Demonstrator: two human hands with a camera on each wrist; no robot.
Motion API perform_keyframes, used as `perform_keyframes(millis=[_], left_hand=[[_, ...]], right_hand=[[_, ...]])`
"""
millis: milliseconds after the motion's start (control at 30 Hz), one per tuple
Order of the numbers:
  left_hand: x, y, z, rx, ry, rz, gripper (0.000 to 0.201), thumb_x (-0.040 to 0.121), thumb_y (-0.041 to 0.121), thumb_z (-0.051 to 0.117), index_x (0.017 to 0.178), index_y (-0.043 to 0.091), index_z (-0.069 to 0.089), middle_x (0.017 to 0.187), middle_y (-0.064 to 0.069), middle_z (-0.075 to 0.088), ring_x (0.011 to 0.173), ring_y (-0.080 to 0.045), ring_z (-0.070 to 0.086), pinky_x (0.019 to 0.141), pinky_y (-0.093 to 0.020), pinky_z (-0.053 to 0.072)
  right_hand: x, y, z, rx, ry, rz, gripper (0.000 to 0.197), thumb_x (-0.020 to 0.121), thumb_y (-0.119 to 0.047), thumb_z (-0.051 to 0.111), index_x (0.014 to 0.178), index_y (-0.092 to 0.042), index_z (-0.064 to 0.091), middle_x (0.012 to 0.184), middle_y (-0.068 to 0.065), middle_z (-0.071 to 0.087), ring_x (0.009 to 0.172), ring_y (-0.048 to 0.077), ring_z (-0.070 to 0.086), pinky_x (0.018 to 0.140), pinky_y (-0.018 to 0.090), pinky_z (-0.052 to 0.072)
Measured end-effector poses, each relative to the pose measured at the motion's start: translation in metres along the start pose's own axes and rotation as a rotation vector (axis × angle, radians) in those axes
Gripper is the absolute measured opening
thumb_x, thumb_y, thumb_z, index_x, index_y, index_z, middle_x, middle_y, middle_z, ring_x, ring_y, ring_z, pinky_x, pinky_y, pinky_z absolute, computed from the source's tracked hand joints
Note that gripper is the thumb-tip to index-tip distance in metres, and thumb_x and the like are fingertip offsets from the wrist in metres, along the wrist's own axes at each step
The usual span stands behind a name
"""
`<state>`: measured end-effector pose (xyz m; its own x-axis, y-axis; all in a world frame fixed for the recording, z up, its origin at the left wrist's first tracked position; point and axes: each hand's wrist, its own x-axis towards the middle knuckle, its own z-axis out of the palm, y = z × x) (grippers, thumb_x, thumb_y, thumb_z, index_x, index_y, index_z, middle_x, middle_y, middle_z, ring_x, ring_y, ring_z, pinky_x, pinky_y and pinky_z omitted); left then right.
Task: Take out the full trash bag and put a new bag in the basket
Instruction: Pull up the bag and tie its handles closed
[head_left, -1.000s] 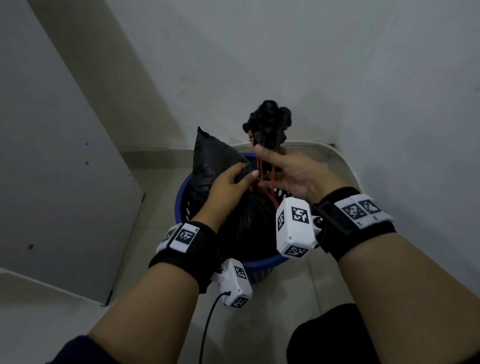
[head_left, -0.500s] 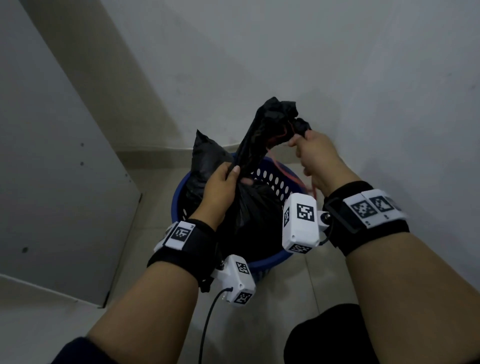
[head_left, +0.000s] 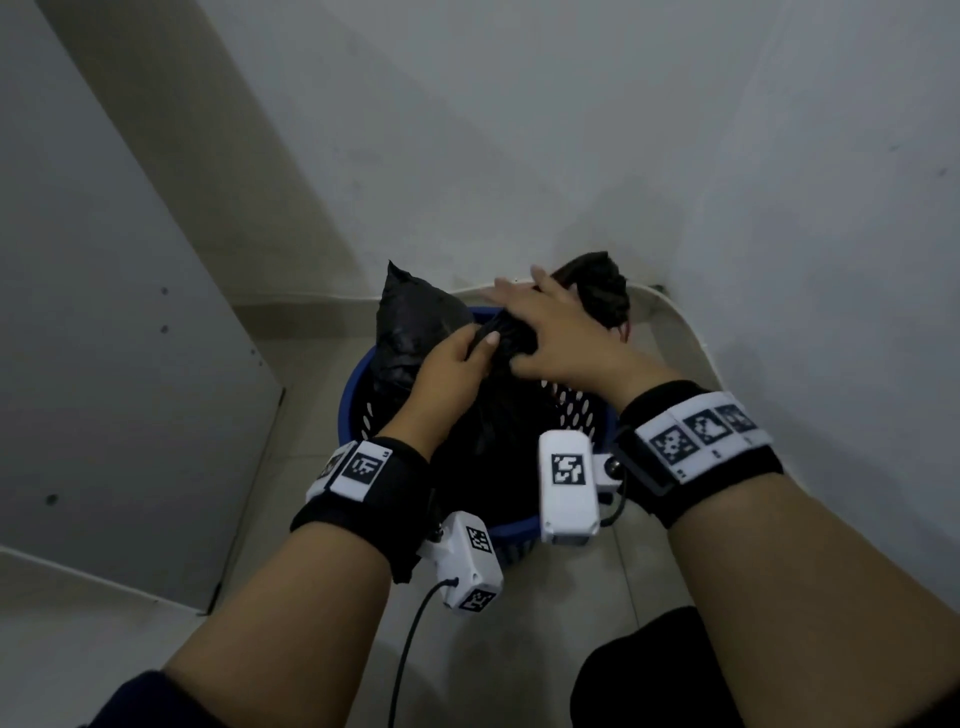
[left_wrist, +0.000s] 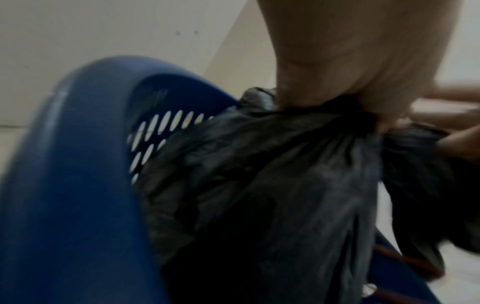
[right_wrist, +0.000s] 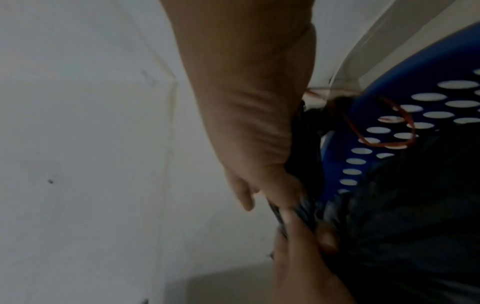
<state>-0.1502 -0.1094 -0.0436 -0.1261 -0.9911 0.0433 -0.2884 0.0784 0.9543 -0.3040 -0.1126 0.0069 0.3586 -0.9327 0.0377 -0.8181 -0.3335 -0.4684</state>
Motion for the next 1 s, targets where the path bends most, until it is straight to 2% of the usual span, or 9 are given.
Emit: perform_keyframes(millis=[133,300,400,533,667,767,833,933,1000], left_hand=[[-0.006,-0.007,-0.010,-0.140,-0.072,-0.037,0.029,0.099,0.033,0.052,0.105,0.007,0.063,0.089,-0.008,0.064,0.082,-0.015,0.059,0.079,-0.029,0.048],[-0.004,-0.011,-0.014,0.085,-0.104,0.131,0.023,0.090,0.027,0.067,0.109,0.019,0.056,0.099,0.010,0.064,0.087,0.001,0.060,0.076,-0.013,0.046],[-0.003,-0.014,-0.012,0.149,-0.073,0.116,0.005,0.096,0.033,0.055,0.098,0.031,0.059,0.087,0.016,0.062,0.082,0.002,0.058,0.081,-0.025,0.045],[0.003,-0.006,-0.014,0.479,0.007,0.072,0.018,0.097,0.050,0.044,0.083,0.044,0.055,0.077,0.017,0.061,0.094,-0.011,0.058,0.089,-0.039,0.032],[0.008,0.005,-0.016,0.806,0.150,0.167,0.024,0.096,0.051,0.045,0.096,0.039,0.066,0.105,0.017,0.062,0.115,-0.017,0.043,0.083,-0.039,0.022],[0.009,0.004,-0.018,0.715,0.174,0.194,0.018,0.095,0.042,0.053,0.093,0.033,0.069,0.089,0.017,0.060,0.100,-0.005,0.047,0.084,-0.034,0.024],[0.010,0.003,-0.016,0.359,0.113,0.185,0.012,0.095,0.026,0.058,0.092,0.020,0.068,0.080,0.013,0.062,0.080,0.003,0.056,0.080,-0.024,0.037],[0.008,0.008,-0.009,-0.008,0.034,0.082,0.010,0.098,0.011,0.052,0.100,0.011,0.062,0.081,0.005,0.066,0.071,0.004,0.063,0.079,-0.019,0.051],[0.009,0.009,-0.006,-0.036,-0.025,0.049,0.015,0.101,0.013,0.045,0.107,0.016,0.059,0.080,0.003,0.064,0.067,-0.002,0.060,0.078,-0.022,0.050]], right_hand=[[0.000,0.005,0.009,-0.193,0.047,0.131,0.016,0.087,-0.019,0.054,0.102,-0.024,0.053,0.110,0.003,0.063,0.115,0.025,0.053,0.118,0.053,-0.001],[-0.004,0.011,-0.007,-0.058,0.112,0.211,0.021,0.086,-0.010,0.048,0.095,-0.027,0.056,0.101,0.005,0.067,0.099,0.027,0.059,0.088,0.036,0.041],[-0.006,0.007,-0.015,-0.008,0.008,0.241,0.012,0.089,-0.016,0.055,0.094,-0.020,0.064,0.090,0.003,0.064,0.093,0.025,0.061,0.072,0.028,0.040],[-0.012,0.006,-0.026,0.186,-0.198,0.260,0.023,0.077,-0.035,0.075,0.093,-0.020,0.067,0.078,-0.003,0.068,0.077,0.016,0.064,0.064,0.025,0.043],[-0.015,0.014,-0.030,0.222,-0.204,0.340,0.012,0.075,-0.028,0.072,0.081,-0.017,0.071,0.067,-0.004,0.068,0.063,0.012,0.062,0.061,0.023,0.045],[-0.021,0.016,-0.027,0.623,-0.179,0.385,0.016,0.083,-0.021,0.066,0.073,-0.013,0.075,0.065,0.001,0.070,0.065,0.016,0.062,0.074,0.027,0.051],[-0.027,0.008,-0.027,1.051,-0.151,0.395,0.024,0.091,-0.021,0.057,0.078,-0.007,0.072,0.070,0.009,0.070,0.070,0.023,0.063,0.082,0.034,0.051],[-0.027,-0.003,-0.029,1.557,-0.021,0.428,0.039,0.097,-0.025,0.045,0.072,-0.006,0.069,0.061,0.007,0.069,0.066,0.022,0.063,0.068,0.027,0.056],[-0.019,-0.008,-0.026,1.732,-0.043,0.346,0.032,0.090,-0.023,0.051,0.074,-0.009,0.074,0.077,0.008,0.071,0.074,0.022,0.068,0.071,0.032,0.059]])
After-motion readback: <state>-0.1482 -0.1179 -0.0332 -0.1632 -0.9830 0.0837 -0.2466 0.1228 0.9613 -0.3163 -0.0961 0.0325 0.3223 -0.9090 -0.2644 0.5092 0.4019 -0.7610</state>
